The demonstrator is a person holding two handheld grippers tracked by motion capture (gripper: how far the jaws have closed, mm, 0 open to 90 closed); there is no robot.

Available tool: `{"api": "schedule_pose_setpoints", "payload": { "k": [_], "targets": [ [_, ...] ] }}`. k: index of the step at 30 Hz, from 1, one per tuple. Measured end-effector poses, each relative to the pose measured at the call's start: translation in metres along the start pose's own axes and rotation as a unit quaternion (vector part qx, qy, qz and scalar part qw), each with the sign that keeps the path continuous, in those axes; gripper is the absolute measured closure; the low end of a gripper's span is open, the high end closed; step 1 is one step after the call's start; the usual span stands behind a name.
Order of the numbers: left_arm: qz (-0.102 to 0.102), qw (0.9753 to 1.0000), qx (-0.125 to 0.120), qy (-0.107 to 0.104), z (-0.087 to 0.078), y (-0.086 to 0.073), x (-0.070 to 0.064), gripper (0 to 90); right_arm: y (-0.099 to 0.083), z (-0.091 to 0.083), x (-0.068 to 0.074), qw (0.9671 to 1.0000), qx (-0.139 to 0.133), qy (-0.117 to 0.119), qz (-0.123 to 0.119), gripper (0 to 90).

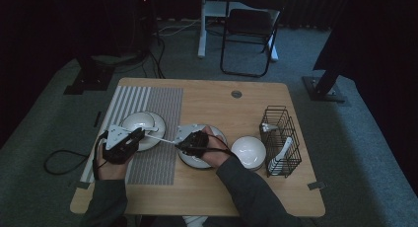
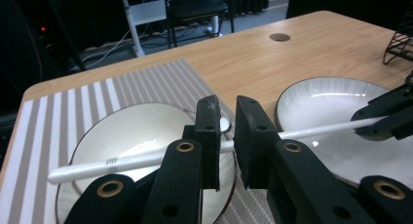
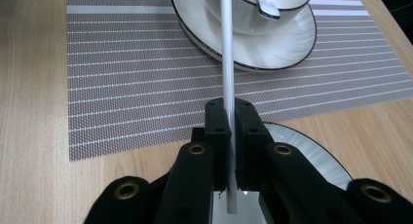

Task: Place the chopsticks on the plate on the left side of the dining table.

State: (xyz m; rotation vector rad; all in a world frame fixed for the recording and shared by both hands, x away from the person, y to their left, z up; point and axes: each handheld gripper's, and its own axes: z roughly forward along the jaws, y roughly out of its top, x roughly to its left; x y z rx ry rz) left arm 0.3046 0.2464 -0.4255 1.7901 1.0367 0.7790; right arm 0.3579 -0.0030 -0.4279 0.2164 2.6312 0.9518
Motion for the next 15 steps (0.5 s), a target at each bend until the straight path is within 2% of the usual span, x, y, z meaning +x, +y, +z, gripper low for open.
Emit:
{"api": "schedule_pose_setpoints", "payload": {
  "k": [6,10,15],
  "targets": [
    [-0.009,0.9996,0.009,0.027,-0.008,-0.010,0.010,81.5,0.003,0.008,0.001,1.0000,0.002,0.007,-0.002,86.4],
    [-0.018,0.9992,0.016,0.033,-0.012,-0.020,0.015,81.5,0.006,0.014,0.003,0.9999,0.005,0.012,-0.001,86.4],
    [-0.028,0.9987,0.025,0.033,-0.012,-0.031,0.019,81.5,0.014,0.023,0.006,0.9998,0.007,0.016,-0.013,86.4]
  ]
}}
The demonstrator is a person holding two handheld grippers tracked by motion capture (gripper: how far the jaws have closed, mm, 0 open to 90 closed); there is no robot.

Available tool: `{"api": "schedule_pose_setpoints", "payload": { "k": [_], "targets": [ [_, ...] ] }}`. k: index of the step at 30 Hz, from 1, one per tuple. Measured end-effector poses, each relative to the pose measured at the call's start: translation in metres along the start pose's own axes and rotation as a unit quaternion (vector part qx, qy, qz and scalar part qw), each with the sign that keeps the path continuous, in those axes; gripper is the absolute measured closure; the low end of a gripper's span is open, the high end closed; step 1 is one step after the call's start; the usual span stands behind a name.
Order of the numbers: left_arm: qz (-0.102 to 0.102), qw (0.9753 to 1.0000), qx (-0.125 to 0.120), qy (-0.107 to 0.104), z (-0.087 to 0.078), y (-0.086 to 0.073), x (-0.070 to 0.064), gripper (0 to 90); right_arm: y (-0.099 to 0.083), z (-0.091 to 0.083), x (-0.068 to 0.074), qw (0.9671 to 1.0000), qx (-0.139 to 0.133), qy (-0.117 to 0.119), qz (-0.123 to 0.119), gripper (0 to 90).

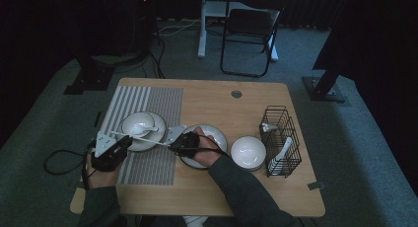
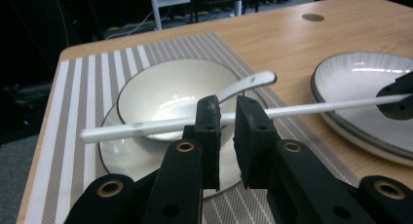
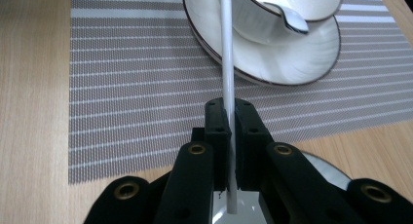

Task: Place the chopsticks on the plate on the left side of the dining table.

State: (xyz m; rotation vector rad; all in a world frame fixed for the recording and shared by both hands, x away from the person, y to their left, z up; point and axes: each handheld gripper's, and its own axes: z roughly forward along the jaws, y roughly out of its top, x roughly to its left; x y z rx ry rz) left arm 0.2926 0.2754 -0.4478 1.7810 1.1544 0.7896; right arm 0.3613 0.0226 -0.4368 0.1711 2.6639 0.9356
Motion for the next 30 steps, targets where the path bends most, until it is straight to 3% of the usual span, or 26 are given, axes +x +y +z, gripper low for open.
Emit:
{"api": "schedule_pose_setpoints", "payload": {
  "k": [13,30],
  "targets": [
    [0.012,0.9993,0.021,-0.028,0.019,-0.013,-0.011,84.9,0.010,0.028,0.002,0.9999,0.007,0.014,-0.003,86.4],
    [0.042,0.9970,0.058,-0.030,0.049,-0.030,-0.024,87.2,0.009,0.061,-0.003,0.9995,0.024,0.020,0.005,86.2]
  ]
}}
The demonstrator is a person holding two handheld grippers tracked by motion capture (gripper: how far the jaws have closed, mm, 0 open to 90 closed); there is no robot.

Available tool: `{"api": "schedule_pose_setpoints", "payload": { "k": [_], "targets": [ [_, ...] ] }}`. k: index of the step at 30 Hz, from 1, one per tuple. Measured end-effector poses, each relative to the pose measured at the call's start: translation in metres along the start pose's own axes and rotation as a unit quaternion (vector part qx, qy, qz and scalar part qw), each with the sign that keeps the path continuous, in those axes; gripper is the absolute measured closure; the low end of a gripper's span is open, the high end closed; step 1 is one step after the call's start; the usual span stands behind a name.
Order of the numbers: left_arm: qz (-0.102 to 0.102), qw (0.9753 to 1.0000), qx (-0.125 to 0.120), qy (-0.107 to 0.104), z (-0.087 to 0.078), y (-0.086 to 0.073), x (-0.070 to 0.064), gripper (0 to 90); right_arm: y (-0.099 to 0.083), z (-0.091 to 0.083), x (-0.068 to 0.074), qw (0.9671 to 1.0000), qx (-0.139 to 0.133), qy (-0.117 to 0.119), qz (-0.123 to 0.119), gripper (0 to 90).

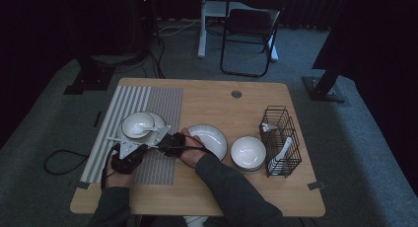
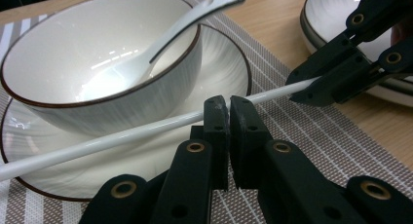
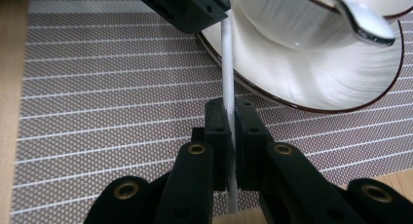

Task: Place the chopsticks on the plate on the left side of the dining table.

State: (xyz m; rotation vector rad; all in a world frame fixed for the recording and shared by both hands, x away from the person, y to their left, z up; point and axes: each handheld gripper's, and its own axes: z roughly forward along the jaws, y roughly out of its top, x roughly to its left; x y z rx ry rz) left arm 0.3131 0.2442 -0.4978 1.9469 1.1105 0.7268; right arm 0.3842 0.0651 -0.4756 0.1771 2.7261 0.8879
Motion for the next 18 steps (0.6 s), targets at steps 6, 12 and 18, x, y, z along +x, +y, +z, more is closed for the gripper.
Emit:
{"api": "schedule_pose_setpoints", "payload": {
  "k": [6,12,18],
  "targets": [
    [-0.005,1.0000,0.002,-0.006,0.004,0.000,-0.001,86.8,0.000,0.005,-0.002,1.0000,0.004,0.001,0.001,85.9],
    [-0.002,0.9999,0.007,-0.007,0.006,0.000,-0.002,86.7,0.000,0.005,-0.003,1.0000,0.002,-0.006,0.003,81.2],
    [-0.008,0.9999,0.008,-0.005,0.007,0.000,-0.001,86.7,-0.006,-0.010,-0.005,0.9999,0.001,-0.012,0.008,75.2]
  ]
}}
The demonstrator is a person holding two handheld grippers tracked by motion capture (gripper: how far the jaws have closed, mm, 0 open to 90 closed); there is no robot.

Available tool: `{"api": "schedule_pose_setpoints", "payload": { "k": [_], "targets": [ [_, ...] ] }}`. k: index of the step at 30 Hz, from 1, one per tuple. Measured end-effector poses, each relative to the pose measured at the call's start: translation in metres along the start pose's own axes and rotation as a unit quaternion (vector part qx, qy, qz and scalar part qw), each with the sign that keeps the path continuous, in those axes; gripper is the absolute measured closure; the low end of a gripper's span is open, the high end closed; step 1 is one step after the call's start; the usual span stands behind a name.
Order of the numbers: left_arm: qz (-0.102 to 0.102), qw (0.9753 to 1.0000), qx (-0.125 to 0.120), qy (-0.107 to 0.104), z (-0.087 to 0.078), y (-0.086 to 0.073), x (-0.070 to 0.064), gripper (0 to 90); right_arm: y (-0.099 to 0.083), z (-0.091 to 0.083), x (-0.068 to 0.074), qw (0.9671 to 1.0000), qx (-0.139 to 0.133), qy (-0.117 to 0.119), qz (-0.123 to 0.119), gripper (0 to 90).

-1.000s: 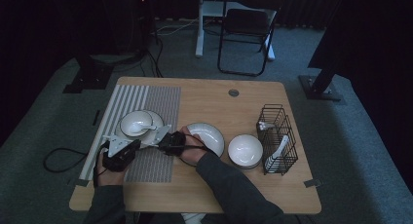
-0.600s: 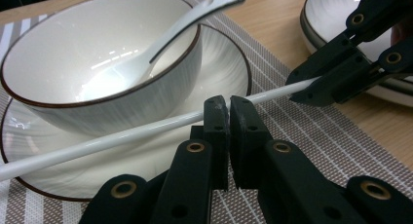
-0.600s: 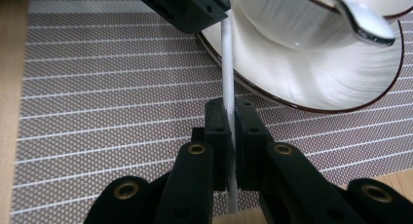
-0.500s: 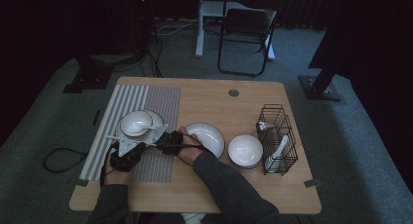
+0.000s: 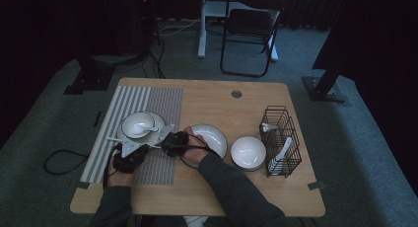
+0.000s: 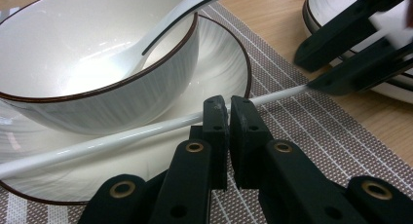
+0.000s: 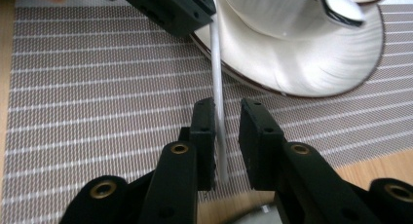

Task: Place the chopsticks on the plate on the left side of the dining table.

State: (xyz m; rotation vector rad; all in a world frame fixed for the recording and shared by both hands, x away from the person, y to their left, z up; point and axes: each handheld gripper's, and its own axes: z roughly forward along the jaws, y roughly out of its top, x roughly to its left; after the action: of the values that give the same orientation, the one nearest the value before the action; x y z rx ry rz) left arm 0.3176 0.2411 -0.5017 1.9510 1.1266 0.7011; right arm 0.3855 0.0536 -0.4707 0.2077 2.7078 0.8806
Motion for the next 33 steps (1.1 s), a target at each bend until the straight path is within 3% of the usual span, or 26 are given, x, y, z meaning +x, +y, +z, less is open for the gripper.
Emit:
{"api": "schedule_pose_setpoints", "payload": {
  "k": [8,12,19,33],
  "targets": [
    [-0.001,1.0000,0.000,0.000,0.0006,-0.0001,-0.0006,86.3,-0.0106,-0.0067,-0.0024,0.9999,0.012,0.007,-0.001,76.2],
    [0.000,1.0000,0.000,-0.001,0.0005,-0.0001,-0.0004,86.0,-0.0111,-0.0049,-0.0045,0.9999,0.015,0.000,0.002,81.8],
    [-0.002,1.0000,0.000,-0.002,0.0005,-0.0003,-0.0004,85.5,-0.0100,-0.0004,-0.0070,0.9997,0.018,-0.011,0.011,83.4],
    [-0.005,1.0000,0.000,-0.001,0.0006,-0.0011,0.0008,84.1,-0.0095,-0.0037,-0.0090,0.9996,0.009,-0.016,0.021,80.1]
  ]
}}
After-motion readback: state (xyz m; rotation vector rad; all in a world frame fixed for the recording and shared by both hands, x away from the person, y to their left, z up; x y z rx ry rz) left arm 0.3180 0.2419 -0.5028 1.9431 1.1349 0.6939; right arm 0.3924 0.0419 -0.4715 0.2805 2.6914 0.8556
